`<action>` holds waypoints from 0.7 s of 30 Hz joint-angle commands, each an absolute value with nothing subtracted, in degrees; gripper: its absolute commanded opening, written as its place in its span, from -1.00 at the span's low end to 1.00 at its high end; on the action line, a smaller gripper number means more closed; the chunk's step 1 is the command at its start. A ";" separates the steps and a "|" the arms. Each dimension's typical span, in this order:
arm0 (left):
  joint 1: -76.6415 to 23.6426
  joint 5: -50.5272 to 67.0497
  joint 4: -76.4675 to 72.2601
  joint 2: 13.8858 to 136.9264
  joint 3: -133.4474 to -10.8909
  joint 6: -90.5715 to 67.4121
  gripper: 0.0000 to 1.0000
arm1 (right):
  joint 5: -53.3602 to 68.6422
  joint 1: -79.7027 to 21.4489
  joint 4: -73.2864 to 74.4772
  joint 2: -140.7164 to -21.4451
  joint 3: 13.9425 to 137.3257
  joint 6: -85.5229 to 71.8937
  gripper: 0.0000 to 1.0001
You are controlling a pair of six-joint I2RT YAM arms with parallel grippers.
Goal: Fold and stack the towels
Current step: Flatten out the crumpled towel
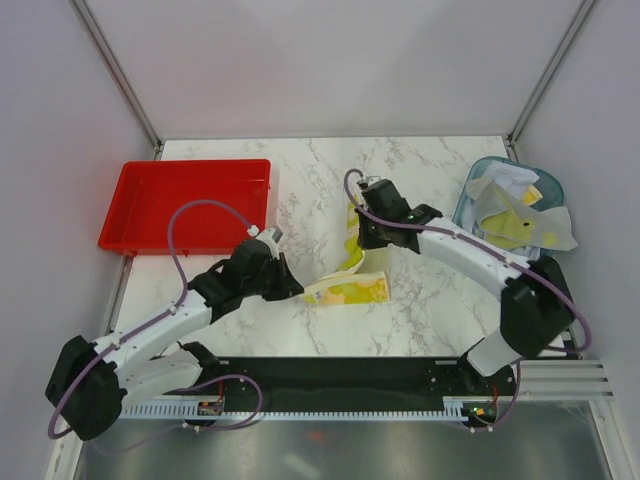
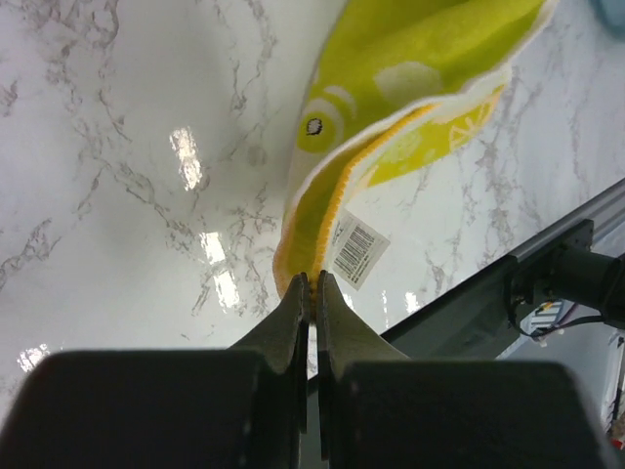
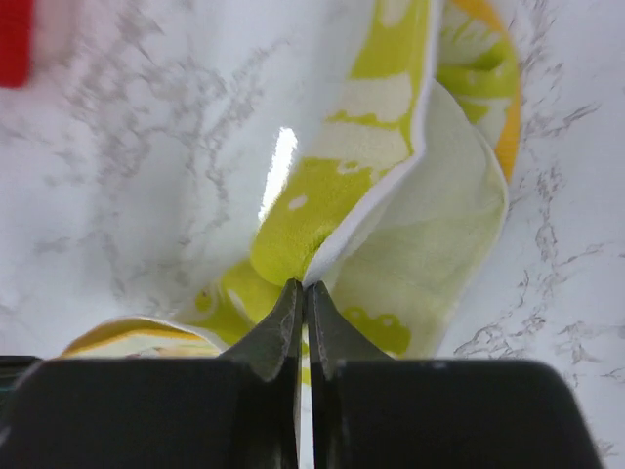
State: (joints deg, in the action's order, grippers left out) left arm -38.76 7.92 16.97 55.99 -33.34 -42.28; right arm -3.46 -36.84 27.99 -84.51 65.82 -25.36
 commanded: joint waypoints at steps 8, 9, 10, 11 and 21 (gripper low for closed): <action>-39.02 7.38 10.64 64.51 -33.40 -39.02 -0.95 | 8.77 -31.91 34.46 -95.02 77.53 -12.31 0.88; -39.02 7.12 10.72 64.77 -33.57 -39.02 -0.95 | 10.18 -30.77 34.02 -92.14 74.56 -12.13 0.89; -39.02 6.86 10.64 64.86 -33.49 -39.02 -0.96 | 11.94 -29.11 33.49 -90.98 72.97 -11.95 0.88; -39.02 6.59 10.55 65.21 -33.49 -39.11 -0.96 | 12.74 -28.31 32.36 -90.10 71.38 -11.26 0.85; -39.02 6.59 10.72 67.41 -33.58 -39.46 -0.95 | 19.60 -25.31 24.70 -92.01 59.50 -11.34 0.01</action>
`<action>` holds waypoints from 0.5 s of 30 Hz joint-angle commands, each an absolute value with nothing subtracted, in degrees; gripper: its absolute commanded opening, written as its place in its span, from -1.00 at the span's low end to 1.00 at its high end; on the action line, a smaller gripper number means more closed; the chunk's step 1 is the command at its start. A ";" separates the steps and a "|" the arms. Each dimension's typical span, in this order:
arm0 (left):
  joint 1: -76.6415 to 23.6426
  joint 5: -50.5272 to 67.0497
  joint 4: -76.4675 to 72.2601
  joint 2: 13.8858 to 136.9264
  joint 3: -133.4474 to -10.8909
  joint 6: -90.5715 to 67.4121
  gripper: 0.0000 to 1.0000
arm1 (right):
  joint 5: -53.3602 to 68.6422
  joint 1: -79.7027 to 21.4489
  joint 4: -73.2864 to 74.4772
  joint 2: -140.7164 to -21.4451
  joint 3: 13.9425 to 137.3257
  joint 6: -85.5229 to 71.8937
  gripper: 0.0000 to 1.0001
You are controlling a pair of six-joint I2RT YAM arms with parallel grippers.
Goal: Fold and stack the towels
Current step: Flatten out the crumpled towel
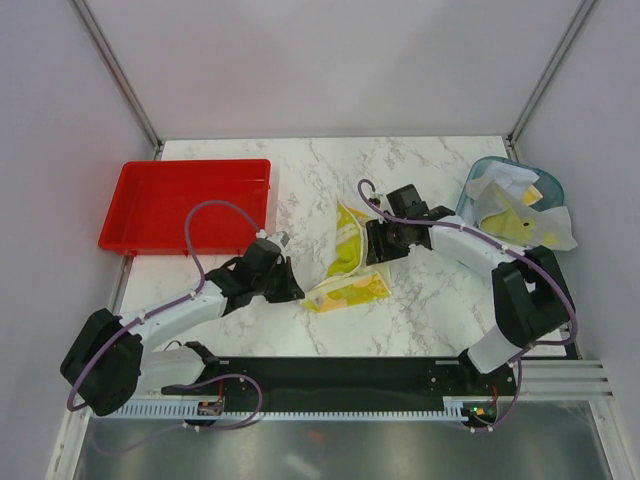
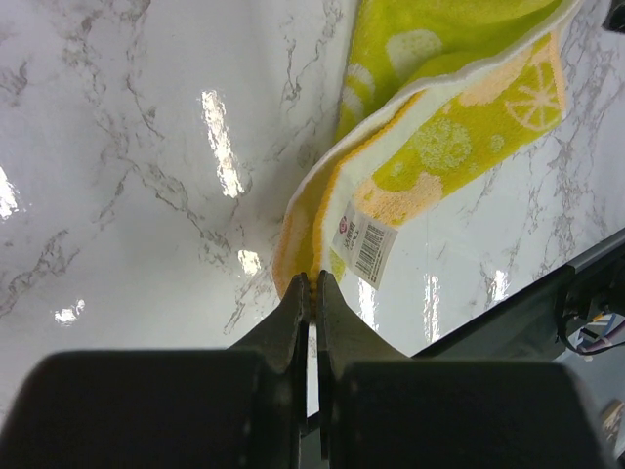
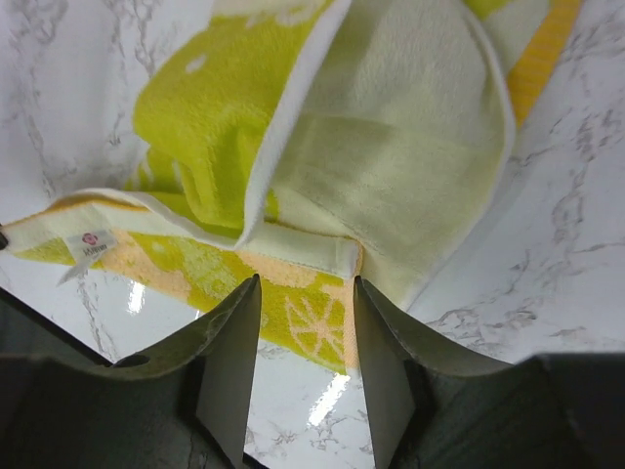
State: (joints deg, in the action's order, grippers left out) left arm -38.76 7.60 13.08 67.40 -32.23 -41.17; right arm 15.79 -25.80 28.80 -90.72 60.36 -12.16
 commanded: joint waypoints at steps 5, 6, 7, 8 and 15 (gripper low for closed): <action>-39.02 6.50 10.81 66.71 -33.14 -39.46 -0.95 | 20.04 -25.31 23.21 -94.22 58.01 -10.90 -0.02; -39.02 6.50 10.81 66.62 -32.96 -39.55 -0.96 | 19.95 -25.31 22.77 -94.31 57.22 -10.90 -0.01; -39.02 6.50 10.81 66.53 -32.96 -39.55 -0.95 | 20.21 -25.31 22.59 -94.39 56.78 -10.81 -0.01; -39.02 6.50 10.81 66.53 -32.87 -39.55 -0.95 | 20.48 -25.31 21.54 -94.39 56.34 -10.81 -0.01; -39.02 6.50 10.81 66.53 -32.70 -39.38 -0.95 | 18.46 -25.31 20.04 -95.63 53.79 -10.28 -0.03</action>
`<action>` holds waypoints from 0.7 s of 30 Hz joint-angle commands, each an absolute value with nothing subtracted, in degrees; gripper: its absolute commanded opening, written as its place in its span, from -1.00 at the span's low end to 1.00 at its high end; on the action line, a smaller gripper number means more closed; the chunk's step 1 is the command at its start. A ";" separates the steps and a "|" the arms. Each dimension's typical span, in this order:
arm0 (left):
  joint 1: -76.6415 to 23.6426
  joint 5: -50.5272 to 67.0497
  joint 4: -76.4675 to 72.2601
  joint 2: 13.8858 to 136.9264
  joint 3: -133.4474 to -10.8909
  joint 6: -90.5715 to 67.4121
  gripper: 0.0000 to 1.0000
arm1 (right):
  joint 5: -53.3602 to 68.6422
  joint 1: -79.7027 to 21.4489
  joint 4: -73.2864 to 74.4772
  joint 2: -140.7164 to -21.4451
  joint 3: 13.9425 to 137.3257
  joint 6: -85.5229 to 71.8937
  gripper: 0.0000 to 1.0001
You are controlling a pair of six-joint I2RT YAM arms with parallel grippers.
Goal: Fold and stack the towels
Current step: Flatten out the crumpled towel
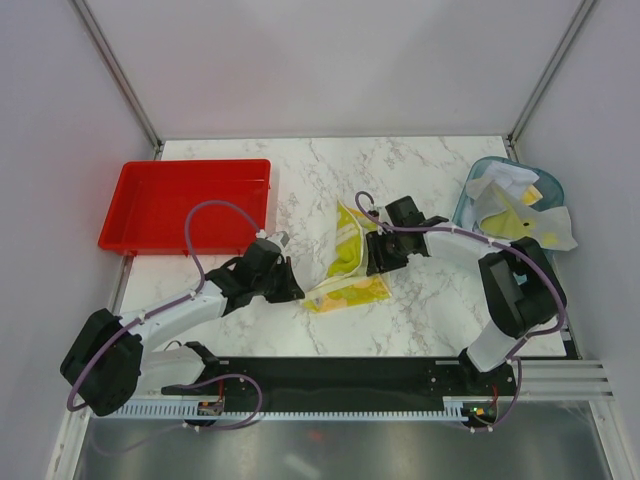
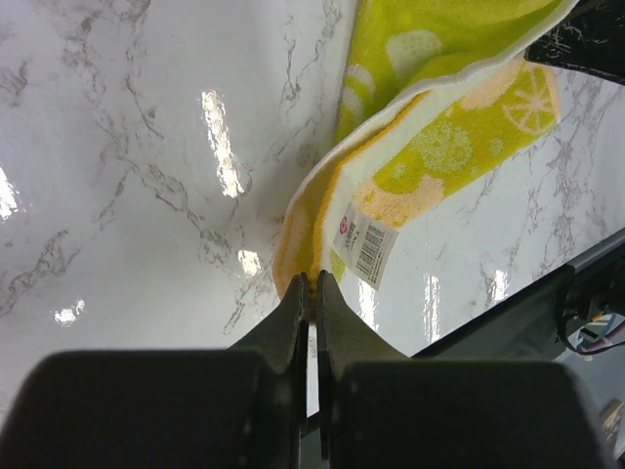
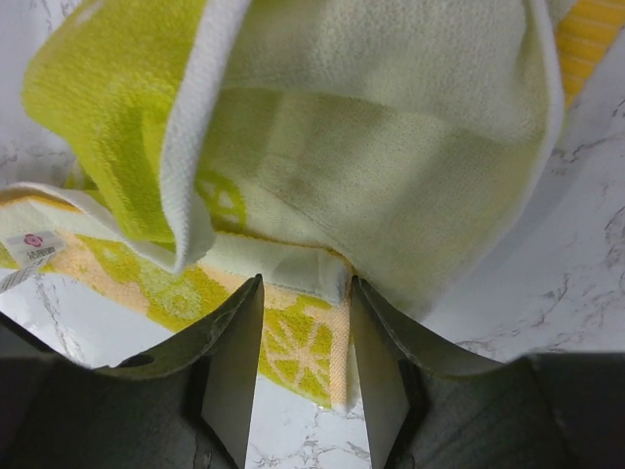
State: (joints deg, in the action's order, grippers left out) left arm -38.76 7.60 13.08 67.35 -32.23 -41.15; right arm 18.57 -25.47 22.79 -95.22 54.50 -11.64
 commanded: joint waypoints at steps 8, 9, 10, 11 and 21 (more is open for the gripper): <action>-39.02 6.77 10.81 66.53 -32.70 -39.29 -0.95 | 18.89 -25.31 18.81 -95.54 52.30 -9.49 -0.03; -39.02 6.68 10.81 66.53 -32.70 -39.29 -0.95 | 18.81 -25.31 18.72 -95.45 51.95 -9.49 -0.06; -39.02 6.68 10.81 66.45 -32.70 -39.37 -0.95 | 18.81 -25.31 18.63 -95.28 51.86 -9.49 -0.10; -39.02 6.59 10.81 66.53 -32.70 -39.37 -0.95 | 19.16 -25.31 18.55 -94.93 51.59 -9.58 -0.22; -38.94 5.71 15.64 63.64 -42.51 -35.16 -0.96 | 17.40 -25.31 19.07 -76.23 52.20 -14.85 -1.00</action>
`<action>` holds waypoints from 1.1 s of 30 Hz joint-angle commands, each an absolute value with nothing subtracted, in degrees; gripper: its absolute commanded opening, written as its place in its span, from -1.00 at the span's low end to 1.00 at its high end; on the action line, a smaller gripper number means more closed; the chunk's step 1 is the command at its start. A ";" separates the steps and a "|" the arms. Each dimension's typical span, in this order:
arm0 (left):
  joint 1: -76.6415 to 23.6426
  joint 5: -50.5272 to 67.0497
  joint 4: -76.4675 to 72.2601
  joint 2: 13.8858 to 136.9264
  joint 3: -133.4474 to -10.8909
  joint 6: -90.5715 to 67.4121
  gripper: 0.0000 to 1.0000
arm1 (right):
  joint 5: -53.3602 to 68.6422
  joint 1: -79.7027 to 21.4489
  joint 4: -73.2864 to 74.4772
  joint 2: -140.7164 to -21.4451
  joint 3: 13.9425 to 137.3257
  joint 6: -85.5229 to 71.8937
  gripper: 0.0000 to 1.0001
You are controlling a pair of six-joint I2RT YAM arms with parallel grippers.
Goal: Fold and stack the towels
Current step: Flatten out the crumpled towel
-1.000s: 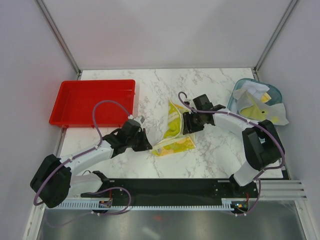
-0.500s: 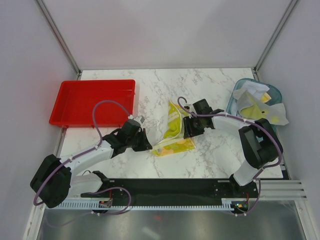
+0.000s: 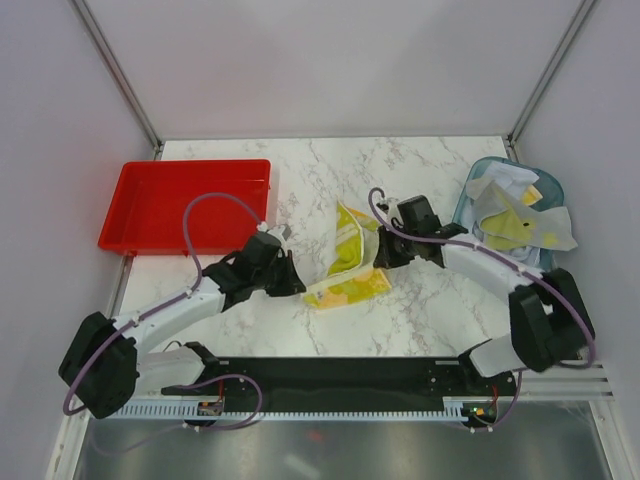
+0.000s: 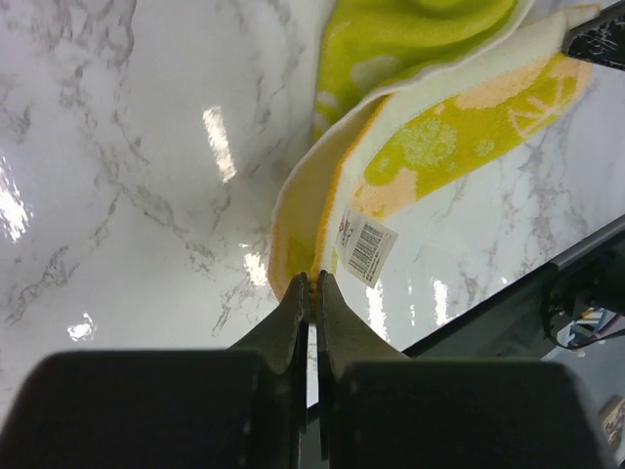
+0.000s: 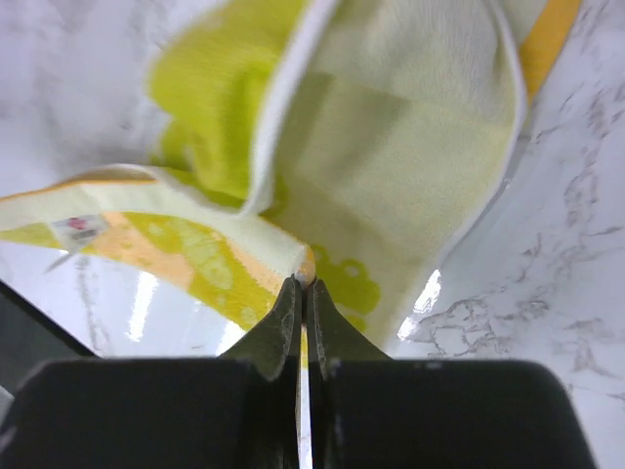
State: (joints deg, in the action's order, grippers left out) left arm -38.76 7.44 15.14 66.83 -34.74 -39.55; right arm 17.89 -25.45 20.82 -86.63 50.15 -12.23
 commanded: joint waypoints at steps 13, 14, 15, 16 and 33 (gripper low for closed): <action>-39.11 16.76 25.31 52.12 -73.64 -30.58 -0.95 | 17.30 -26.10 18.80 -42.54 65.99 -19.86 -1.00; -39.20 18.01 25.31 52.12 -75.13 -31.02 -0.96 | 17.92 -26.02 18.81 -42.45 69.23 -20.39 -1.00; -39.20 18.97 25.40 52.12 -77.67 -31.46 -0.95 | 19.32 -25.93 18.72 -42.45 70.65 -21.43 -1.00; -39.29 20.03 25.40 52.55 -78.83 -32.16 -0.95 | 20.03 -26.01 17.94 -42.97 71.88 -21.79 -1.00; -31.30 4.39 23.05 83.28 -90.96 -18.37 -0.95 | 5.61 -22.17 6.01 -71.26 76.03 -9.93 -1.00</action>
